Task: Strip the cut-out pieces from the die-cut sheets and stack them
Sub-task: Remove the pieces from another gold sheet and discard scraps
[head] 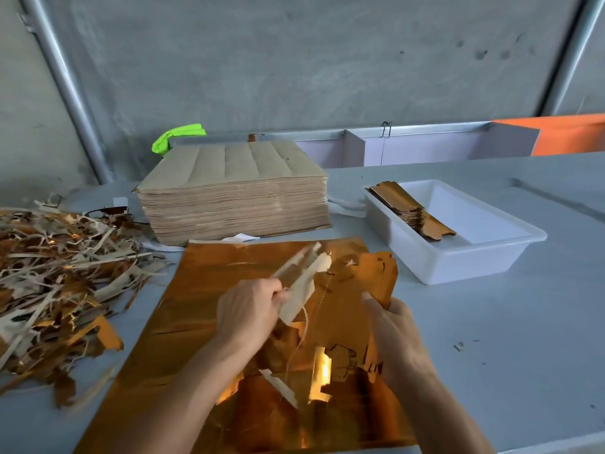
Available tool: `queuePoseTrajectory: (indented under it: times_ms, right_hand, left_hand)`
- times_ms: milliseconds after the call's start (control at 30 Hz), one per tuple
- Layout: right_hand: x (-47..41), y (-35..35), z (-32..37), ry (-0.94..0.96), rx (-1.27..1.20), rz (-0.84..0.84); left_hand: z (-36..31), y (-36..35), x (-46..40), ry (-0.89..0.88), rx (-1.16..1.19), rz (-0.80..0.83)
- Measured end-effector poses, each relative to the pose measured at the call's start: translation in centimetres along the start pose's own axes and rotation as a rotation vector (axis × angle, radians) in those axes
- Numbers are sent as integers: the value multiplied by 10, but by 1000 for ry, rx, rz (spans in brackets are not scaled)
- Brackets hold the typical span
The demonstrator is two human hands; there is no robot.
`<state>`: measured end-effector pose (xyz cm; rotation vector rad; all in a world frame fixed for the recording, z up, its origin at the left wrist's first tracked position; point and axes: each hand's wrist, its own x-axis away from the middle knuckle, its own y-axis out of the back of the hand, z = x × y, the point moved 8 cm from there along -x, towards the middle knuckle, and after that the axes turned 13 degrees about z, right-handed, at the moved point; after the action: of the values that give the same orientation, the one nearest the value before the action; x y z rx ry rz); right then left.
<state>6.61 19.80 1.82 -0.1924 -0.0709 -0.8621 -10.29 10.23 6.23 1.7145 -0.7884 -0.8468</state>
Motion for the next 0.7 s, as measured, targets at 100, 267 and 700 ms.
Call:
queuePoseTrajectory:
  times_ms: [100,267,700]
  right_hand:
    - [2,11,2,-22,6,-27]
    - [3,40,4,-25,-53,-94]
    - [-4,20,19,71,241,-183]
  left_hand:
    - [28,13,-3,152,25,-82]
    - [65,23,-4,231,362,-121]
    - [-2,15,7,-177,931,101]
